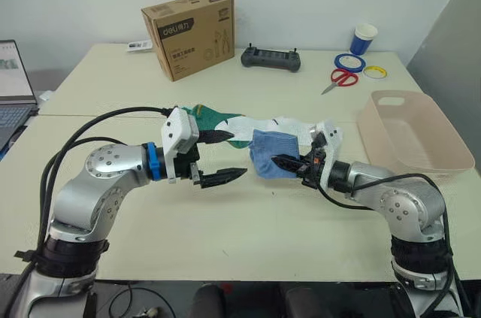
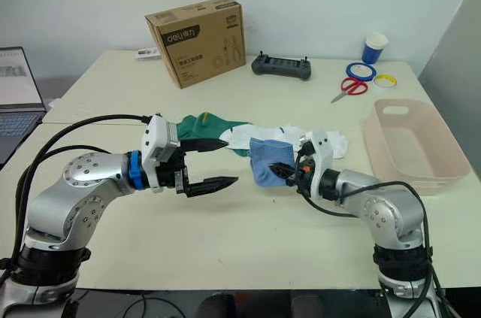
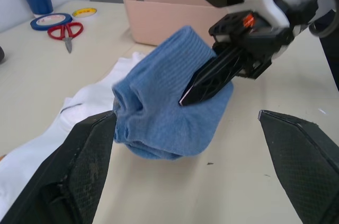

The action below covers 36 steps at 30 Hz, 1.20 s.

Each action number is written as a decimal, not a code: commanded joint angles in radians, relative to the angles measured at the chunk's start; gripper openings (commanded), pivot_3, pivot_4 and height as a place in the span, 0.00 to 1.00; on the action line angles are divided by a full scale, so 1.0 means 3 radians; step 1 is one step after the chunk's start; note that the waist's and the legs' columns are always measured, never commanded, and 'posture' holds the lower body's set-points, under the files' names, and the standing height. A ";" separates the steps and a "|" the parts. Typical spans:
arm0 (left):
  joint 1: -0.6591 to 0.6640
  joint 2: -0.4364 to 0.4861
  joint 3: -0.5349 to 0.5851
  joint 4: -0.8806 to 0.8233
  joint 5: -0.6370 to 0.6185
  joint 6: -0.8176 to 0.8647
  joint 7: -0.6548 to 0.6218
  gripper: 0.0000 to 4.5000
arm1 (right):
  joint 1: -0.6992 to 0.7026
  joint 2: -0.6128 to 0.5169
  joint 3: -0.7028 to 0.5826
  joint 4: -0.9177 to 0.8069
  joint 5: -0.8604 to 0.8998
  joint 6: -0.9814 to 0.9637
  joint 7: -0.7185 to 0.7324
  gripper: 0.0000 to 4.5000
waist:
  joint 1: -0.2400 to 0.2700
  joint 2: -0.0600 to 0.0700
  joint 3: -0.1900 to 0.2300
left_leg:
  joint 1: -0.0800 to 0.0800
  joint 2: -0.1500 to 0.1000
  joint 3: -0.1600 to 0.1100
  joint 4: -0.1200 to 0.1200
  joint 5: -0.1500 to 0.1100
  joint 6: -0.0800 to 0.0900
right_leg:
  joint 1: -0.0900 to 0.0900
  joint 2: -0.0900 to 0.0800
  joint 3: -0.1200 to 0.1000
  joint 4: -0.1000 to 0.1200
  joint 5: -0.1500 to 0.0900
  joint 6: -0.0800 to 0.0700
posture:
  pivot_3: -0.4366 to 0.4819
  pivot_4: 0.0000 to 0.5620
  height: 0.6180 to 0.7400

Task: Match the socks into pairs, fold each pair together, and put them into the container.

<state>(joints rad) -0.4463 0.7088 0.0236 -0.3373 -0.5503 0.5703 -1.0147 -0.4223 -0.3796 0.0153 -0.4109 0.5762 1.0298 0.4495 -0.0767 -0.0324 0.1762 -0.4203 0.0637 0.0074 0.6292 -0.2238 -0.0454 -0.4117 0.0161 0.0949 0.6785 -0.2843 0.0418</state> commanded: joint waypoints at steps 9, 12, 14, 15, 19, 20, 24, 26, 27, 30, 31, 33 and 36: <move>-0.0841 -0.0630 -0.0211 0.0297 0.0077 0.0010 0.0423 0.99 | -0.0546 -0.0929 -0.0560 0.0234 -0.0533 -0.0884 0.0135 0.00 | 0.0069 -0.0002 0.0003 | 0.0002 -0.0002 0.0002 0.0004 0.0001 -0.0001 | 0.0004 0.0000 0.0002 0.0000 0.0002 0.0001 | 0.48 0.27 1.00; -0.1199 -0.0873 -0.0276 0.0370 0.0045 0.0117 0.0537 0.99 | -0.0758 -0.1385 -0.0568 0.0667 -0.0833 -0.1298 0.0338 0.00 | 0.0085 -0.0003 0.0006 | 0.0002 -0.0002 0.0002 0.0004 0.0000 0.0000 | 0.0004 0.0001 0.0001 -0.0001 0.0002 0.0001 | 0.48 0.27 1.00; -0.1344 -0.0936 -0.0304 0.0412 0.0074 0.0173 0.0563 0.99 | -0.0844 -0.1581 -0.0503 0.0916 -0.1026 -0.1515 0.0403 0.00 | 0.0093 -0.0003 0.0007 | 0.0001 -0.0003 0.0005 0.0004 0.0001 0.0000 | 0.0004 0.0000 0.0003 -0.0004 0.0002 0.0001 | 0.48 0.27 1.00; -0.1407 -0.0952 -0.0324 0.0430 0.0092 0.0192 0.0567 0.99 | -0.0874 -0.1683 -0.0437 0.1054 -0.1176 -0.1678 0.0422 0.00 | 0.0096 -0.0003 0.0006 | 0.0001 -0.0003 0.0006 0.0003 0.0000 0.0000 | 0.0004 0.0000 0.0004 -0.0005 0.0002 0.0001 | 0.48 0.27 1.00; -0.1646 -0.0985 -0.0420 0.0474 0.0143 0.0275 0.0575 0.99 | -0.1003 -0.2002 -0.0158 0.1643 -0.1682 -0.2257 0.0584 0.00 | 0.0071 -0.0002 0.0007 | 0.0005 -0.0002 0.0007 0.0001 0.0000 0.0000 | 0.0006 0.0001 0.0006 -0.0006 0.0002 0.0001 | 0.48 0.27 1.00; -0.1691 -0.1001 -0.0441 0.0450 0.0123 0.0287 0.0556 0.99 | -0.1033 -0.2047 -0.0085 0.1817 -0.1778 -0.2383 0.0646 0.00 | 0.0068 -0.0002 0.0007 | 0.0006 -0.0003 0.0007 0.0001 0.0000 0.0000 | 0.0006 0.0001 0.0007 -0.0005 0.0002 0.0000 | 0.48 0.27 1.00; -0.1771 -0.1065 -0.0486 0.0408 0.0077 0.0359 0.0564 0.99 | -0.1183 -0.2117 0.0131 0.2440 -0.2065 -0.2767 0.0839 0.00 | 0.0067 -0.0001 0.0007 | 0.0006 -0.0003 0.0012 0.0003 0.0001 0.0000 | 0.0006 0.0000 0.0009 -0.0004 0.0003 -0.0001 | 0.48 0.27 1.00; -0.1781 -0.1099 -0.0477 0.0408 0.0068 0.0405 0.0599 0.99 | -0.1234 -0.2183 0.0275 0.2688 -0.2283 -0.3009 0.0917 0.00 | 0.0068 0.0002 0.0009 | 0.0008 -0.0003 0.0013 0.0003 0.0001 -0.0001 | 0.0006 0.0000 0.0010 -0.0002 0.0005 -0.0004 | 0.48 0.27 1.00; -0.1780 -0.1108 -0.0483 0.0406 0.0074 0.0417 0.0607 0.99 | -0.1262 -0.2200 0.0316 0.2792 -0.2359 -0.3107 0.0940 0.00 | 0.0070 0.0006 0.0012 | 0.0008 -0.0003 0.0013 0.0003 0.0001 -0.0001 | 0.0006 0.0000 0.0010 -0.0001 0.0007 -0.0008 | 0.48 0.27 1.00; -0.1711 -0.1089 -0.0549 0.0352 0.0137 0.0392 0.0584 0.99 | -0.1336 -0.2314 0.0519 0.3107 -0.2689 -0.3475 0.0994 0.00 | 0.0071 0.0009 0.0013 | 0.0009 -0.0003 0.0014 0.0004 0.0001 -0.0001 | 0.0006 -0.0001 0.0010 0.0000 0.0008 -0.0010 | 0.48 0.27 1.00; -0.1671 -0.1079 -0.0563 0.0329 0.0146 0.0389 0.0582 0.99 | -0.1356 -0.2323 0.0535 0.3188 -0.2725 -0.3523 0.1026 0.00 | 0.0070 0.0010 0.0014 | 0.0009 -0.0003 0.0014 0.0004 0.0001 -0.0001 | 0.0006 -0.0001 0.0011 0.0000 0.0009 -0.0011 | 0.48 0.27 1.00; -0.1620 -0.1067 -0.0574 0.0288 0.0145 0.0398 0.0589 0.99 | -0.1394 -0.2318 0.0521 0.3304 -0.2735 -0.3557 0.1076 0.00 | 0.0067 0.0010 0.0014 | 0.0010 -0.0003 0.0016 0.0004 0.0002 -0.0002 | 0.0006 -0.0002 0.0012 0.0000 0.0009 -0.0012 | 0.48 0.27 1.00; -0.1581 -0.1062 -0.0585 0.0214 0.0115 0.0439 0.0601 0.99 | -0.1432 -0.2337 0.0516 0.3459 -0.2818 -0.3613 0.1107 0.00 | 0.0067 0.0010 0.0014 | 0.0011 -0.0003 0.0016 0.0005 0.0004 -0.0005 | 0.0006 -0.0002 0.0013 0.0003 0.0010 -0.0013 | 0.48 0.27 1.00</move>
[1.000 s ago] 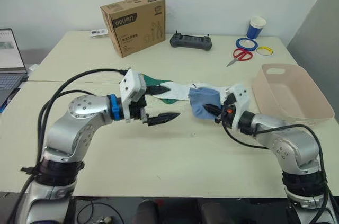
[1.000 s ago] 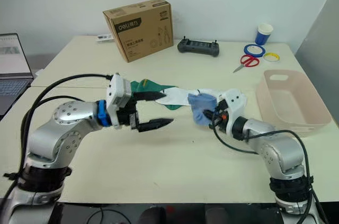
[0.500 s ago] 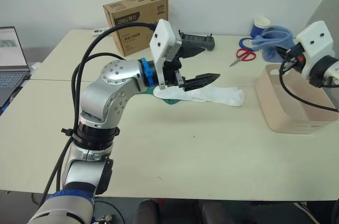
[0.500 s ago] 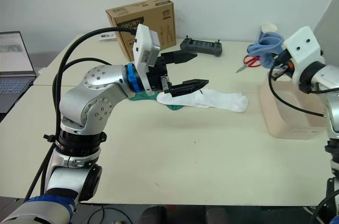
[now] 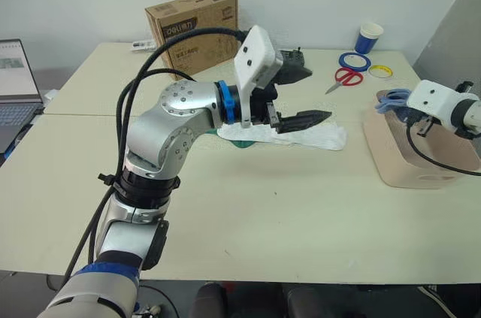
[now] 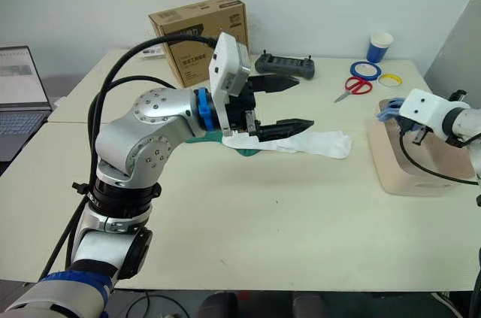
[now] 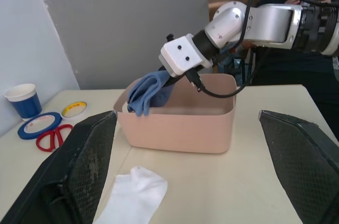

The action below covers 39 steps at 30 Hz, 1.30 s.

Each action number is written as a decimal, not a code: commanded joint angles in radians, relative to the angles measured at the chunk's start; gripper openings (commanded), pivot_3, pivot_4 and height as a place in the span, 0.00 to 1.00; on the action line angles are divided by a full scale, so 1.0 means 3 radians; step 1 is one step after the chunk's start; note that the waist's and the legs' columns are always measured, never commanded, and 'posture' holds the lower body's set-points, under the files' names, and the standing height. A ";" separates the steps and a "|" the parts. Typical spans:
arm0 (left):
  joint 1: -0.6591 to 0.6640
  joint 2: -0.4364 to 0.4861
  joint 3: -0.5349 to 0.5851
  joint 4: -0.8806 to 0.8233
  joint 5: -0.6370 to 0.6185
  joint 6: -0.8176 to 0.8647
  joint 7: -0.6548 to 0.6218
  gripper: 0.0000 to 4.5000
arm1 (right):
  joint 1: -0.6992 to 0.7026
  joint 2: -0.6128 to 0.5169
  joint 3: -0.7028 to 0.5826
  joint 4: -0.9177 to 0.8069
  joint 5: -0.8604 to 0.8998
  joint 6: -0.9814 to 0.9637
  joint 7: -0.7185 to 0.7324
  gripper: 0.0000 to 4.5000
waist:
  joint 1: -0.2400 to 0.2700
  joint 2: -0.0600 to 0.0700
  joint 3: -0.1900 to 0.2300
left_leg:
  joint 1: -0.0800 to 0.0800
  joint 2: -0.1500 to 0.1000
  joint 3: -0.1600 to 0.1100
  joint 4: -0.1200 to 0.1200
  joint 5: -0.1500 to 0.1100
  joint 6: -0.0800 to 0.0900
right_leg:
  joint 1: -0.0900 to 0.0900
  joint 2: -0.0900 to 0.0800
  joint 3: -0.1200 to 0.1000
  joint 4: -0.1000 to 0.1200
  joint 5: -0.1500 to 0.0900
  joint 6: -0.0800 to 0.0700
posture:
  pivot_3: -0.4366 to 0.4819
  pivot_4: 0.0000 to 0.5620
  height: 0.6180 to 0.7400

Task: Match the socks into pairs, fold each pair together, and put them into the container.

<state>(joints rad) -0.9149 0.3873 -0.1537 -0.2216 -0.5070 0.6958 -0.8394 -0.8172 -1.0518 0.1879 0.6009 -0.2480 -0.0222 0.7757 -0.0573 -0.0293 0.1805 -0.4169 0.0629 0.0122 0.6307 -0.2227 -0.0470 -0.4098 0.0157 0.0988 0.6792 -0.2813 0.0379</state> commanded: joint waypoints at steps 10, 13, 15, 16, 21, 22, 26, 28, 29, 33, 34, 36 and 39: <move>-0.0063 -0.0036 -0.0084 -0.0160 -0.0041 0.0028 -0.0113 0.99 | -0.0104 -0.0053 0.0150 0.0477 -0.0460 -0.0570 0.0009 0.00 | 0.0003 0.0001 0.0000 | 0.0002 -0.0001 -0.0002 0.0010 0.0001 -0.0002 | 0.0007 -0.0001 -0.0003 0.0003 0.0000 0.0000 | 0.48 0.27 1.00; -0.0052 -0.0037 -0.0103 -0.0182 -0.0056 0.0050 -0.0133 0.99 | -0.0138 -0.0045 0.0229 0.0659 -0.0583 -0.0738 -0.0055 0.00 | 0.0003 0.0001 0.0000 | 0.0002 -0.0002 0.0000 0.0013 0.0001 -0.0001 | 0.0008 -0.0003 -0.0002 0.0003 0.0001 -0.0001 | 0.48 0.27 1.00; -0.0038 -0.0013 -0.0134 -0.0184 -0.0048 0.0056 -0.0165 0.99 | -0.0121 -0.0015 0.0233 0.0692 -0.0566 -0.0747 0.0030 0.00 | 0.0000 0.0001 0.0000 | 0.0002 -0.0003 0.0000 0.0014 0.0001 -0.0002 | 0.0008 -0.0003 0.0000 0.0004 0.0001 0.0000 | 0.48 0.27 1.00; -0.0033 -0.0007 -0.0157 -0.0175 -0.0028 0.0043 -0.0180 0.99 | -0.0102 0.0007 0.0230 0.0706 -0.0541 -0.0727 0.0087 0.00 | -0.0001 0.0001 0.0000 | 0.0003 -0.0002 0.0000 0.0015 0.0001 -0.0002 | 0.0009 -0.0003 -0.0001 0.0004 0.0001 0.0000 | 0.48 0.27 1.00; -0.0052 -0.0027 -0.0169 -0.0152 -0.0017 0.0042 -0.0191 0.99 | -0.0065 0.0070 0.0244 0.0754 -0.0526 -0.0736 0.0233 0.00 | 0.0000 0.0001 0.0000 | 0.0005 -0.0002 -0.0005 0.0022 0.0001 -0.0002 | 0.0014 -0.0002 -0.0004 0.0007 0.0001 -0.0001 | 0.48 0.27 1.00; -0.0054 -0.0024 -0.0169 -0.0153 -0.0017 0.0042 -0.0192 0.99 | -0.0069 0.0072 0.0244 0.0757 -0.0538 -0.0748 0.0237 0.00 | 0.0000 0.0001 0.0000 | 0.0005 -0.0002 -0.0005 0.0026 0.0001 -0.0002 | 0.0015 -0.0002 -0.0004 0.0008 0.0001 0.0000 | 0.48 0.27 1.00; -0.0052 -0.0016 -0.0187 -0.0141 -0.0006 0.0033 -0.0204 0.99 | -0.0094 0.0103 0.0239 0.0764 -0.0552 -0.0746 0.0261 0.00 | 0.0000 0.0001 0.0000 | 0.0002 -0.0002 -0.0003 0.0038 -0.0001 0.0002 | 0.0017 -0.0003 -0.0001 0.0008 0.0004 0.0004 | 0.48 0.27 1.00; -0.0048 -0.0016 -0.0197 -0.0141 0.0003 0.0030 -0.0207 0.99 | -0.0098 0.0096 0.0263 0.0782 -0.0586 -0.0755 0.0270 0.00 | 0.0000 0.0001 0.0000 | 0.0002 -0.0003 -0.0002 0.0041 -0.0001 0.0002 | 0.0018 -0.0003 0.0000 0.0008 0.0005 0.0006 | 0.48 0.27 1.00; -0.0047 -0.0018 -0.0198 -0.0142 0.0004 0.0034 -0.0206 0.99 | -0.0099 0.0091 0.0275 0.0790 -0.0605 -0.0758 0.0270 0.00 | 0.0000 0.0001 0.0000 | 0.0002 -0.0003 -0.0002 0.0042 -0.0001 0.0002 | 0.0018 -0.0003 0.0000 0.0009 0.0005 0.0006 | 0.48 0.27 1.00; -0.0043 -0.0015 -0.0200 -0.0148 0.0012 0.0035 -0.0209 1.00 | -0.0099 0.0109 0.0266 0.0787 -0.0573 -0.0759 0.0338 0.07 | 0.0000 0.0002 0.0000 | 0.0003 -0.0003 -0.0002 0.0044 -0.0001 0.0002 | 0.0018 -0.0003 0.0001 0.0010 0.0006 0.0008 | 0.48 0.27 1.00; -0.0042 -0.0015 -0.0198 -0.0147 0.0015 0.0034 -0.0208 1.00 | -0.0113 0.0116 0.0250 0.0774 -0.0556 -0.0745 0.0358 0.15 | 0.0000 0.0002 0.0000 | 0.0003 -0.0002 -0.0003 0.0044 -0.0001 0.0002 | 0.0019 -0.0003 0.0001 0.0010 0.0006 0.0008 | 0.48 0.27 1.00; -0.0037 -0.0012 -0.0199 -0.0149 0.0023 0.0032 -0.0210 1.00 | -0.0146 0.0104 0.0233 0.0755 -0.0543 -0.0738 0.0408 0.29 | 0.0000 0.0002 0.0000 | 0.0003 -0.0002 -0.0002 0.0044 -0.0001 0.0002 | 0.0019 -0.0003 0.0001 0.0010 0.0006 0.0008 | 0.48 0.27 1.00; -0.0036 -0.0013 -0.0195 -0.0148 0.0023 0.0036 -0.0211 1.00 | -0.0200 0.0080 0.0215 0.0763 -0.0530 -0.0741 0.0445 0.52 | 0.0000 0.0002 0.0000 | 0.0002 -0.0002 -0.0002 0.0044 -0.0001 0.0002 | 0.0018 -0.0003 0.0001 0.0010 0.0006 0.0008 | 0.48 0.27 1.00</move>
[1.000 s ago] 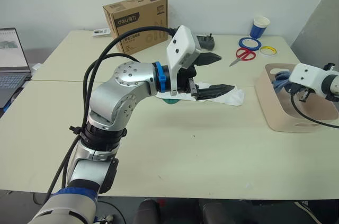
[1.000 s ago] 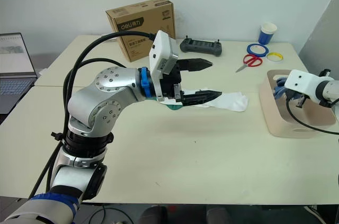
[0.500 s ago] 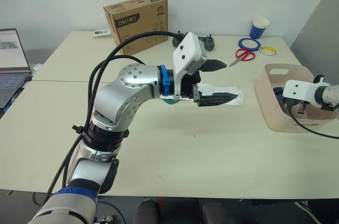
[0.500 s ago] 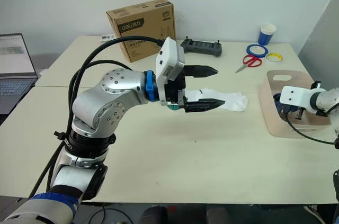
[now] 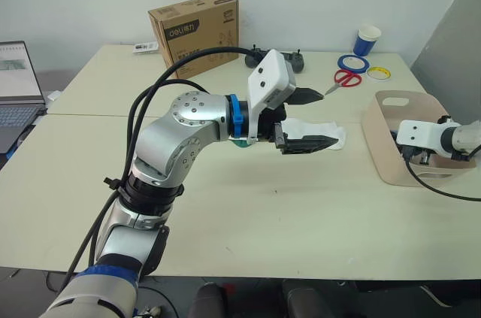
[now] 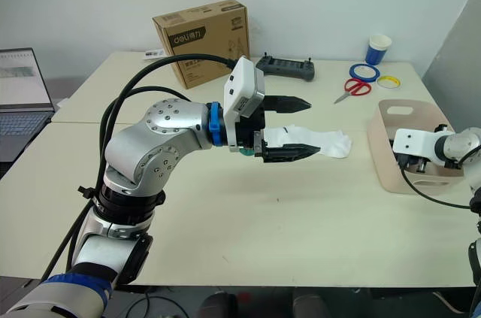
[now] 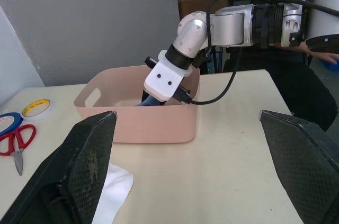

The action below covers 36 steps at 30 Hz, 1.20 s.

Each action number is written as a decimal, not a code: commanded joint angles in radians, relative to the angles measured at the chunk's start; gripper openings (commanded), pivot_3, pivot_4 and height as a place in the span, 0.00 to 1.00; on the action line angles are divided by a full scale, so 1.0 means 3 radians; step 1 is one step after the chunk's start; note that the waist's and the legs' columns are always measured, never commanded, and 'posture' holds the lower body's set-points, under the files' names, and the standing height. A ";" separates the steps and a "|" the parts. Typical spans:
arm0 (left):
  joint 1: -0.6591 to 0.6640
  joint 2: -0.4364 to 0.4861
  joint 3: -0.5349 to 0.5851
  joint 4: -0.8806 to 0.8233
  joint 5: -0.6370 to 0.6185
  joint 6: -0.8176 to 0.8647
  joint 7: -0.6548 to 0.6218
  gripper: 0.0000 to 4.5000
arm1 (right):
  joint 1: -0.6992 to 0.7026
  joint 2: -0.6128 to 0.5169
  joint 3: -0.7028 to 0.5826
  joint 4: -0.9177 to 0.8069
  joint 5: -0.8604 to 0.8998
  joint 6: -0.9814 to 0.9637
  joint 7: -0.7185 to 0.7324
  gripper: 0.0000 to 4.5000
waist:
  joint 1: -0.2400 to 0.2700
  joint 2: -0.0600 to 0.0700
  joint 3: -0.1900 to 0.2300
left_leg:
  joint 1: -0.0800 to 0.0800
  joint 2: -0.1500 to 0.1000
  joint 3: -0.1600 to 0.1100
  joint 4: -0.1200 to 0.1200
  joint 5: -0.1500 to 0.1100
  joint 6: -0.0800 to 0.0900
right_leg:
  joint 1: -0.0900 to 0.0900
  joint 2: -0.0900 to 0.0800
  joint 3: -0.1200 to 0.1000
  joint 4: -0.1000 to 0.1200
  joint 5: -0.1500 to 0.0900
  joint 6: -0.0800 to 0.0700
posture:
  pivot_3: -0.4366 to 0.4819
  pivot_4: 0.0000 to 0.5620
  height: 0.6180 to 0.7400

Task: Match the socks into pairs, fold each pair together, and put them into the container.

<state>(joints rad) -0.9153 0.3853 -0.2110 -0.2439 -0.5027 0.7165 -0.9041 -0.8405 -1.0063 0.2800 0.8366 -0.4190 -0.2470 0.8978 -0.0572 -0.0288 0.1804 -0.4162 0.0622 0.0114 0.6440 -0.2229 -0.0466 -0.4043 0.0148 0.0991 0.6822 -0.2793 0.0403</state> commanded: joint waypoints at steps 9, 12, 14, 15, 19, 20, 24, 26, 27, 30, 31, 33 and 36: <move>0.0004 -0.0002 0.0000 -0.0106 -0.0005 -0.0033 0.0001 1.00 | -0.0194 -0.0283 -0.0205 -0.0325 0.0187 0.0141 0.0505 1.00 | 0.0001 0.0001 0.0000 | 0.0000 0.0000 0.0000 0.0000 0.0000 0.0000 | 0.0000 0.0000 0.0000 0.0000 0.0000 0.0000 | 0.48 0.27 1.00; 0.0023 -0.0003 0.0012 -0.0118 -0.0013 -0.0025 0.0013 1.00 | -0.0189 -0.0376 -0.0269 -0.0465 0.0232 0.0237 0.0601 1.00 | 0.0001 0.0002 -0.0001 | 0.0000 0.0000 -0.0001 0.0000 0.0000 0.0000 | 0.0000 0.0000 -0.0001 0.0001 0.0000 0.0000 | 0.48 0.27 1.00; 0.0039 -0.0006 0.0014 -0.0136 -0.0016 -0.0018 0.0027 1.00 | -0.0170 -0.0432 -0.0305 -0.0560 0.0263 0.0308 0.0658 1.00 | 0.0001 0.0002 -0.0001 | 0.0000 0.0000 0.0000 0.0001 0.0000 0.0000 | 0.0000 0.0000 0.0000 0.0001 0.0000 0.0000 | 0.48 0.27 1.00; 0.0051 -0.0007 0.0016 -0.0146 -0.0019 -0.0013 0.0035 1.00 | -0.0166 -0.0473 -0.0329 -0.0640 0.0280 0.0373 0.0725 1.00 | 0.0001 0.0003 -0.0001 | 0.0000 0.0000 0.0000 0.0001 0.0000 0.0000 | 0.0000 0.0000 0.0000 0.0001 0.0000 0.0000 | 0.48 0.27 1.00; 0.0093 0.0003 0.0022 -0.0147 -0.0021 -0.0030 0.0028 1.00 | -0.0211 -0.0666 -0.0397 -0.1016 0.0464 0.0793 0.1290 1.00 | 0.0004 0.0012 0.0001 | 0.0000 0.0000 0.0000 0.0001 0.0000 0.0000 | 0.0000 0.0000 0.0000 0.0001 0.0000 0.0000 | 0.48 0.27 1.00; 0.0094 0.0005 0.0020 -0.0132 -0.0014 -0.0043 0.0021 1.00 | -0.0237 -0.0695 -0.0395 -0.1071 0.0487 0.0864 0.1381 1.00 | 0.0004 0.0013 0.0001 | 0.0000 0.0000 -0.0001 0.0001 0.0000 0.0000 | 0.0000 0.0000 -0.0001 0.0001 0.0000 0.0000 | 0.48 0.27 1.00; 0.0081 0.0001 0.0011 -0.0089 0.0006 -0.0078 0.0000 1.00 | -0.0377 -0.0683 -0.0405 -0.1136 0.0506 0.0993 0.1433 1.00 | -0.0002 0.0014 0.0001 | 0.0001 0.0000 0.0000 0.0002 0.0000 0.0001 | 0.0000 0.0000 -0.0001 0.0001 0.0000 0.0000 | 0.48 0.27 1.00; 0.0073 -0.0007 0.0007 -0.0071 0.0016 -0.0093 -0.0006 1.00 | -0.0439 -0.0640 -0.0412 -0.1094 0.0529 0.1031 0.1419 1.00 | -0.0001 0.0014 0.0001 | 0.0001 0.0000 0.0000 0.0003 0.0000 0.0001 | 0.0000 0.0000 0.0000 0.0002 0.0001 0.0001 | 0.48 0.27 1.00; 0.0072 -0.0009 0.0007 -0.0070 0.0017 -0.0097 -0.0008 1.00 | -0.0445 -0.0627 -0.0407 -0.1066 0.0527 0.1002 0.1389 1.00 | -0.0001 0.0014 0.0001 | 0.0001 0.0000 0.0000 0.0003 0.0000 0.0001 | 0.0000 0.0000 -0.0001 0.0002 0.0001 0.0001 | 0.48 0.27 1.00; 0.0084 -0.0009 0.0012 -0.0083 0.0010 -0.0092 -0.0007 1.00 | -0.0413 -0.0521 -0.0469 -0.1076 0.0635 0.1052 0.1310 1.00 | 0.0002 0.0014 0.0001 | 0.0000 0.0000 -0.0001 0.0003 0.0000 0.0001 | 0.0000 0.0000 -0.0002 0.0001 0.0002 0.0000 | 0.48 0.27 1.00; 0.0098 0.0005 0.0021 -0.0098 0.0003 -0.0083 -0.0010 1.00 | -0.0418 -0.0427 -0.0525 -0.1130 0.0718 0.1114 0.1250 1.00 | 0.0000 0.0014 0.0001 | 0.0000 0.0000 0.0001 0.0003 0.0000 0.0001 | 0.0000 0.0000 0.0000 0.0001 0.0002 0.0000 | 0.48 0.27 1.00; 0.0127 0.0038 0.0037 -0.0127 -0.0011 -0.0067 -0.0019 1.00 | -0.0423 -0.0245 -0.0638 -0.1262 0.0886 0.1237 0.1162 1.00 | -0.0015 0.0015 0.0001 | 0.0000 0.0001 0.0001 0.0003 0.0000 0.0001 | 0.0000 0.0000 0.0001 0.0001 0.0002 0.0000 | 0.48 0.27 1.00; 0.0206 0.0167 0.0093 -0.0144 0.0013 -0.0083 -0.0049 1.00 | -0.0337 0.0143 -0.0850 -0.1677 0.1223 0.1735 0.0974 1.00 | -0.0025 0.0017 0.0000 | 0.0001 0.0001 -0.0003 0.0003 0.0000 0.0001 | -0.0001 0.0003 0.0000 0.0006 0.0002 0.0000 | 0.48 0.27 1.00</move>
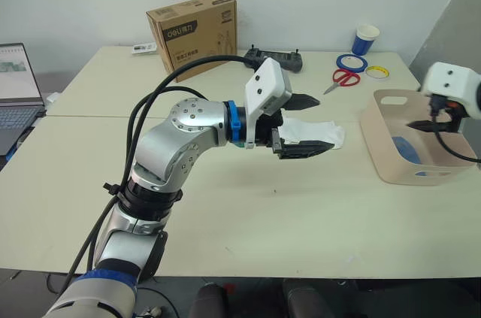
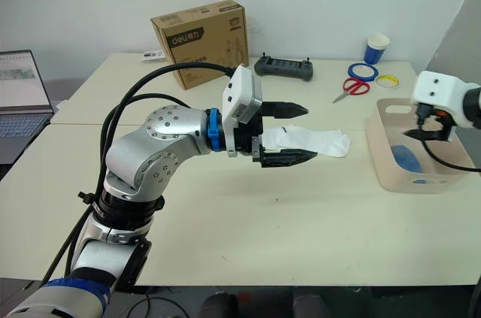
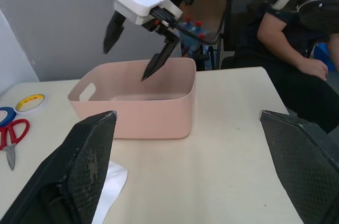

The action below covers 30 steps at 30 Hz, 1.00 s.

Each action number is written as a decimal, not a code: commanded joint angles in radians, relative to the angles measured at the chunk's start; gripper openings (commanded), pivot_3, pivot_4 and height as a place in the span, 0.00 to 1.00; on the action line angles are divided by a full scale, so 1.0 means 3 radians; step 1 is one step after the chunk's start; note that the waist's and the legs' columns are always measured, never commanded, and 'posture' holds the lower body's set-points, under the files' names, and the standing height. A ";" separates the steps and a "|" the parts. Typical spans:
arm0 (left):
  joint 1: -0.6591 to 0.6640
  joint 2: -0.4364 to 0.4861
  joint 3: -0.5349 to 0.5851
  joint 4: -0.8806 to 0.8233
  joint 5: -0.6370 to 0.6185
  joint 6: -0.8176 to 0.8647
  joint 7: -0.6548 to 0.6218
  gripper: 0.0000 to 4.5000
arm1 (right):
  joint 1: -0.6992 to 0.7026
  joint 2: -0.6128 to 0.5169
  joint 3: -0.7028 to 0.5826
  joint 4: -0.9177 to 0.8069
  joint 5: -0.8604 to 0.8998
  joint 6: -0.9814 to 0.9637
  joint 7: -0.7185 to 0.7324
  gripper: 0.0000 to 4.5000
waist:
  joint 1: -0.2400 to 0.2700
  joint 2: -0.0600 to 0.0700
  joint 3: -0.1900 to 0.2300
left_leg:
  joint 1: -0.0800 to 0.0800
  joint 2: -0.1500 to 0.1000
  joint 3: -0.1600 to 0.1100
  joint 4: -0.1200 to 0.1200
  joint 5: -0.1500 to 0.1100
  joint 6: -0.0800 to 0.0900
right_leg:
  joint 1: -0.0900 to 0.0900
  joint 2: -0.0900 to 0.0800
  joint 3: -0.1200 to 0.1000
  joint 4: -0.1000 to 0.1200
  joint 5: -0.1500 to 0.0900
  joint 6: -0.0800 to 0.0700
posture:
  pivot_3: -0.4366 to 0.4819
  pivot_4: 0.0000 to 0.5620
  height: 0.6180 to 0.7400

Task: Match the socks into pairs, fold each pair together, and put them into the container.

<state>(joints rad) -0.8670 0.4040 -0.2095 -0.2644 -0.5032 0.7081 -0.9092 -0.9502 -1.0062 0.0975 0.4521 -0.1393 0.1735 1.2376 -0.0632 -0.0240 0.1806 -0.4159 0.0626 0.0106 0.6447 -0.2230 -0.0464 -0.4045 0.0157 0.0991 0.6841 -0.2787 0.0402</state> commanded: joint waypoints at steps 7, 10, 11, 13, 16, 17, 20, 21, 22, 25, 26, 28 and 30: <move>0.0388 0.0577 0.0331 -0.0056 0.0062 -0.0216 -0.0150 1.00 | 0.0390 0.0912 -0.0514 -0.1382 0.0870 0.1234 -0.0706 1.00 | 0.0028 0.0002 0.0001 | -0.0001 -0.0001 -0.0015 0.0002 0.0000 0.0000 | -0.0005 0.0002 -0.0012 0.0024 -0.0001 -0.0001 | 0.48 0.27 1.00; 0.0669 0.0745 0.0461 -0.0138 0.0041 -0.0212 -0.0165 1.00 | 0.0649 0.1156 -0.0534 -0.1748 0.1074 0.1389 -0.0883 1.00 | 0.0043 0.0001 0.0000 | -0.0003 -0.0001 -0.0014 0.0003 0.0000 0.0000 | -0.0003 0.0000 -0.0013 0.0020 -0.0001 -0.0001 | 0.48 0.27 1.00; 0.0779 0.0807 0.0470 -0.0168 0.0063 -0.0237 -0.0187 1.00 | 0.0753 0.1185 -0.0503 -0.1854 0.1092 0.1376 -0.0902 1.00 | 0.0046 0.0001 0.0000 | -0.0003 0.0000 -0.0014 0.0003 0.0000 0.0000 | -0.0002 0.0000 -0.0013 0.0020 -0.0002 -0.0001 | 0.48 0.27 1.00; 0.0932 0.0887 0.0477 -0.0209 0.0086 -0.0290 -0.0211 1.00 | 0.0891 0.1219 -0.0460 -0.1999 0.1122 0.1378 -0.0946 1.00 | 0.0060 0.0001 0.0000 | -0.0004 0.0000 -0.0015 0.0002 0.0000 0.0000 | -0.0002 0.0000 -0.0015 0.0017 -0.0002 -0.0001 | 0.48 0.27 1.00; 0.1333 0.0935 0.0594 -0.0317 0.0082 -0.0321 -0.0093 1.00 | 0.1227 0.1338 -0.0346 -0.2257 0.1156 0.1336 -0.1054 1.00 | 0.0063 0.0001 0.0000 | -0.0004 0.0000 -0.0012 0.0003 0.0000 0.0000 | -0.0003 0.0000 -0.0012 0.0017 -0.0002 -0.0001 | 0.48 0.27 1.00; 0.1435 0.0933 0.0614 -0.0345 0.0109 -0.0348 -0.0047 1.00 | 0.1309 0.1359 -0.0322 -0.2294 0.1139 0.1294 -0.1088 1.00 | 0.0062 0.0001 0.0000 | -0.0004 0.0000 -0.0012 0.0002 0.0000 0.0000 | -0.0003 0.0000 -0.0012 0.0016 -0.0002 -0.0001 | 0.48 0.27 1.00; 0.1781 0.0891 0.0652 -0.0414 0.0237 -0.0535 0.0105 1.00 | 0.1526 0.1515 -0.0304 -0.2329 0.1153 0.1245 -0.1266 1.00 | 0.0059 0.0001 0.0000 | -0.0003 0.0001 -0.0012 0.0002 0.0000 0.0000 | -0.0004 0.0001 -0.0013 0.0017 -0.0002 -0.0001 | 0.48 0.27 1.00; 0.1873 0.0834 0.0679 -0.0415 0.0265 -0.0566 0.0211 1.00 | 0.1594 0.1567 -0.0286 -0.2326 0.1142 0.1209 -0.1324 1.00 | 0.0059 0.0001 0.0000 | -0.0003 0.0001 -0.0012 0.0002 0.0000 0.0000 | -0.0004 0.0001 -0.0012 0.0018 -0.0002 -0.0001 | 0.48 0.27 1.00; 0.1980 0.0754 0.0716 -0.0414 0.0262 -0.0605 0.0308 1.00 | 0.1687 0.1605 -0.0242 -0.2325 0.1090 0.1111 -0.1377 1.00 | 0.0059 0.0001 0.0000 | -0.0002 0.0001 -0.0012 0.0002 0.0000 0.0000 | -0.0003 0.0001 -0.0012 0.0018 -0.0002 -0.0001 | 0.48 0.27 1.00; 0.2164 0.0607 0.0776 -0.0369 0.0329 -0.0734 0.0509 1.00 | 0.1853 0.1693 -0.0203 -0.2342 0.1023 0.0975 -0.1534 1.00 | 0.0053 0.0001 0.0000 | -0.0002 0.0001 -0.0011 0.0002 0.0000 0.0000 | -0.0002 0.0001 -0.0012 0.0017 -0.0007 0.0008 | 0.48 0.27 1.00; 0.2220 0.0576 0.0790 -0.0351 0.0348 -0.0772 0.0545 1.00 | 0.1894 0.1727 -0.0202 -0.2354 0.1019 0.0960 -0.1595 1.00 | 0.0051 0.0001 0.0000 | -0.0002 0.0001 -0.0011 0.0003 0.0000 0.0000 | -0.0003 0.0001 -0.0011 0.0018 -0.0009 0.0010 | 0.48 0.27 1.00; 0.2374 0.0432 0.0858 -0.0311 0.0398 -0.0885 0.0737 1.00 | 0.2079 0.1805 -0.0194 -0.2382 0.0934 0.0817 -0.1785 1.00 | 0.0052 0.0000 -0.0001 | -0.0002 0.0001 -0.0011 0.0002 0.0000 0.0000 | -0.0003 0.0001 -0.0011 0.0018 -0.0009 0.0010 | 0.48 0.27 1.00; 0.2503 0.0318 0.0915 -0.0262 0.0477 -0.1011 0.0903 1.00 | 0.2247 0.1907 -0.0235 -0.2428 0.0898 0.0760 -0.1984 1.00 | 0.0052 -0.0002 -0.0003 | -0.0001 0.0002 -0.0011 0.0001 0.0000 0.0000 | -0.0003 0.0001 -0.0011 0.0017 -0.0008 0.0009 | 0.48 0.27 1.00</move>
<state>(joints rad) -0.1326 0.5122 0.0360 -0.3417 -0.3825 0.4474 -0.6819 -0.2947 -0.4453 0.0523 -0.2317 0.1369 0.4383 0.6933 -0.0475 -0.0246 0.1799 -0.4163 0.0636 0.0071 0.6449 -0.2231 -0.0463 -0.4054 0.0161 0.0957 0.6891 -0.2811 0.0428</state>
